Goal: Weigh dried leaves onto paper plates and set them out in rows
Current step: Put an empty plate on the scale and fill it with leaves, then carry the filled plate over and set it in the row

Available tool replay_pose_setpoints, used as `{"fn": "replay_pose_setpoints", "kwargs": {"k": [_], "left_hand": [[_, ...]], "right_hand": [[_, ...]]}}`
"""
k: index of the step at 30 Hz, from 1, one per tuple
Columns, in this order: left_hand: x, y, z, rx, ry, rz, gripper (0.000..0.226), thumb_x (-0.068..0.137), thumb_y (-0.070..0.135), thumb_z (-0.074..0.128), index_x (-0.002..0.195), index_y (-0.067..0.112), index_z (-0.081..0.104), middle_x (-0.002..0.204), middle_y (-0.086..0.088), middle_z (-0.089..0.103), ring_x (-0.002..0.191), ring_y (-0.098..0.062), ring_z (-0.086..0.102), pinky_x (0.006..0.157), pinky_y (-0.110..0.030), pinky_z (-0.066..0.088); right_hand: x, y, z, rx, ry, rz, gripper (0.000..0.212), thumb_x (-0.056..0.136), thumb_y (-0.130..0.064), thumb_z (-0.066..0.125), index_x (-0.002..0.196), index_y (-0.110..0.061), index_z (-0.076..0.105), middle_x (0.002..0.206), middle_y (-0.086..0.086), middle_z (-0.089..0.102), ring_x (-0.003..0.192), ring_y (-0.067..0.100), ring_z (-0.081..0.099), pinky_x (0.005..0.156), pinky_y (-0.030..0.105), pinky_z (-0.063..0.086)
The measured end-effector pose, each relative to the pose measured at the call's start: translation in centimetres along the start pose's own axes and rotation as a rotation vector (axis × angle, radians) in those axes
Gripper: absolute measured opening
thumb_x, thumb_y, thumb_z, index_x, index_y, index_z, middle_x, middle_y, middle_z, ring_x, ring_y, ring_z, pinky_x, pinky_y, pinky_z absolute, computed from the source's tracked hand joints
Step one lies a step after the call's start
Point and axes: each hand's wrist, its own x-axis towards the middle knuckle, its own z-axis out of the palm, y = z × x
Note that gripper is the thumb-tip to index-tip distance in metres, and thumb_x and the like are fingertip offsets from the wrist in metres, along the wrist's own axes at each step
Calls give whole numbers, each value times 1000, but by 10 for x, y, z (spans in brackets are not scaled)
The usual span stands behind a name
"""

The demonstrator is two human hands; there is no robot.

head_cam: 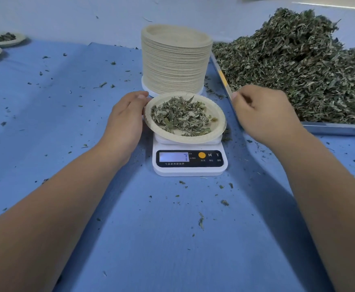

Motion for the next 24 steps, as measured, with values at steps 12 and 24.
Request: {"fn": "replay_pose_setpoints", "kwargs": {"k": [12, 24], "left_hand": [[-9, 8, 13, -201, 15, -206, 22, 99, 36, 51, 105, 27, 70, 114, 8, 74, 111, -13, 69, 110, -48, 49], [-16, 24, -138, -411, 512, -262, 28, 99, 11, 48, 109, 16, 74, 106, -12, 76, 81, -28, 78, 79, -59, 63]], "right_hand": [[-34, -40, 6, 124, -210, 27, 38, 102, -60, 32, 117, -32, 53, 87, -10, 71, 102, 17, 63, 121, 61, -8], [-51, -179, 30, 223, -450, -391, 45, 86, -74, 44, 118, -43, 52, 87, -22, 53, 84, 7, 48, 110, 49, 34]]}}
